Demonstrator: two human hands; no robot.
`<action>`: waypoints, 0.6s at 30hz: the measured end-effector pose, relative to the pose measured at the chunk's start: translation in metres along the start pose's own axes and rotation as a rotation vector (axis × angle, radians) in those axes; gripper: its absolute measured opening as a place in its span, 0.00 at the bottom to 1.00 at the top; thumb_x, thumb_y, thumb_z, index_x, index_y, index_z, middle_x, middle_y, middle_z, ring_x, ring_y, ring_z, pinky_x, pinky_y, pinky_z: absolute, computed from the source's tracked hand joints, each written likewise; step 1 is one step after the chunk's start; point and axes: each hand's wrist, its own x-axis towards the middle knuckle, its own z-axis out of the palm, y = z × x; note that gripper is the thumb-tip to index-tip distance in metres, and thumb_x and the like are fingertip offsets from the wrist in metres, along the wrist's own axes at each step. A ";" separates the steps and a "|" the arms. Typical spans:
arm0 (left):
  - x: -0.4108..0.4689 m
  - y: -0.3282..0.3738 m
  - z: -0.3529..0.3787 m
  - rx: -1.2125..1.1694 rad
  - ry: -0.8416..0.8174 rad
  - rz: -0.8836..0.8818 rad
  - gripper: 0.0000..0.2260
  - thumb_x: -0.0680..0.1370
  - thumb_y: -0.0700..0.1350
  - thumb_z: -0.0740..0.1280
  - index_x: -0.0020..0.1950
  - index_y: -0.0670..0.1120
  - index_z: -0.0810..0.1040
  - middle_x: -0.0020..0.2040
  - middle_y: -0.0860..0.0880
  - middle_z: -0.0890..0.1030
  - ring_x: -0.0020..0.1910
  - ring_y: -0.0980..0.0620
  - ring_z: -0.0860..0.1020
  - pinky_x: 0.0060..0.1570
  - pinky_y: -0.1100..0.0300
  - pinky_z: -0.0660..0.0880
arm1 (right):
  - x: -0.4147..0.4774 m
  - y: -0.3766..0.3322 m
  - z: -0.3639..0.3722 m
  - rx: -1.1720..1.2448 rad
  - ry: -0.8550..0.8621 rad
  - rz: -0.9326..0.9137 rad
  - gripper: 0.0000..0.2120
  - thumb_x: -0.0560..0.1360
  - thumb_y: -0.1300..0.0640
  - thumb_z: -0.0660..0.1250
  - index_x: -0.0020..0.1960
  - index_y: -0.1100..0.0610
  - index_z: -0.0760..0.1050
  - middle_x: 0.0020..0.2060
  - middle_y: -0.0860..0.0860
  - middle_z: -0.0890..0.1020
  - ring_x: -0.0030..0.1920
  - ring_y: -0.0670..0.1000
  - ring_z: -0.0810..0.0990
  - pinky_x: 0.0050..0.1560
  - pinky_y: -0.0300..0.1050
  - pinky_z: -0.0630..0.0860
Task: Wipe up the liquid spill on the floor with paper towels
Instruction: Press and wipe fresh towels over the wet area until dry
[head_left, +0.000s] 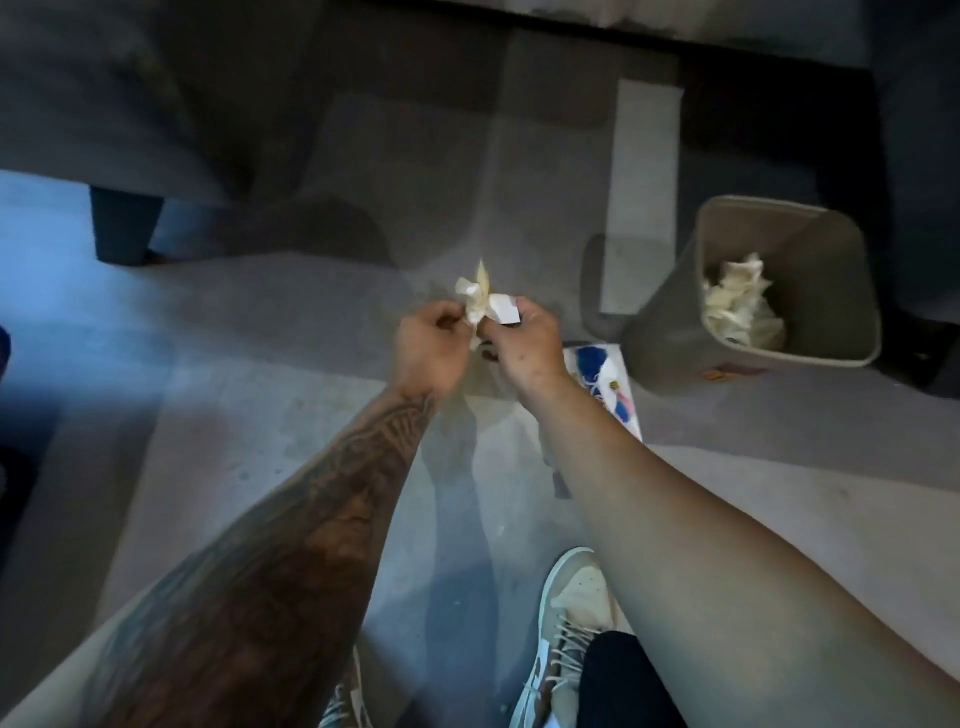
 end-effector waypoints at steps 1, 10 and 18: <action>-0.001 0.019 0.005 0.005 -0.004 0.062 0.07 0.76 0.35 0.68 0.50 0.39 0.84 0.43 0.49 0.81 0.43 0.54 0.77 0.37 0.75 0.67 | 0.000 -0.011 -0.011 0.021 0.028 -0.032 0.11 0.72 0.67 0.73 0.49 0.55 0.78 0.38 0.51 0.82 0.38 0.50 0.79 0.41 0.48 0.79; -0.025 0.163 0.117 -0.060 -0.279 0.190 0.08 0.77 0.36 0.66 0.54 0.40 0.84 0.48 0.46 0.85 0.48 0.47 0.83 0.48 0.62 0.76 | 0.009 -0.067 -0.168 0.106 0.358 -0.152 0.11 0.69 0.60 0.73 0.51 0.55 0.81 0.41 0.52 0.86 0.41 0.51 0.85 0.49 0.53 0.84; -0.055 0.201 0.163 0.004 -0.594 0.129 0.23 0.78 0.36 0.67 0.74 0.44 0.71 0.68 0.48 0.77 0.65 0.50 0.76 0.67 0.60 0.70 | 0.013 -0.055 -0.247 0.206 0.657 -0.050 0.16 0.74 0.64 0.69 0.61 0.56 0.78 0.54 0.56 0.83 0.55 0.56 0.83 0.63 0.53 0.78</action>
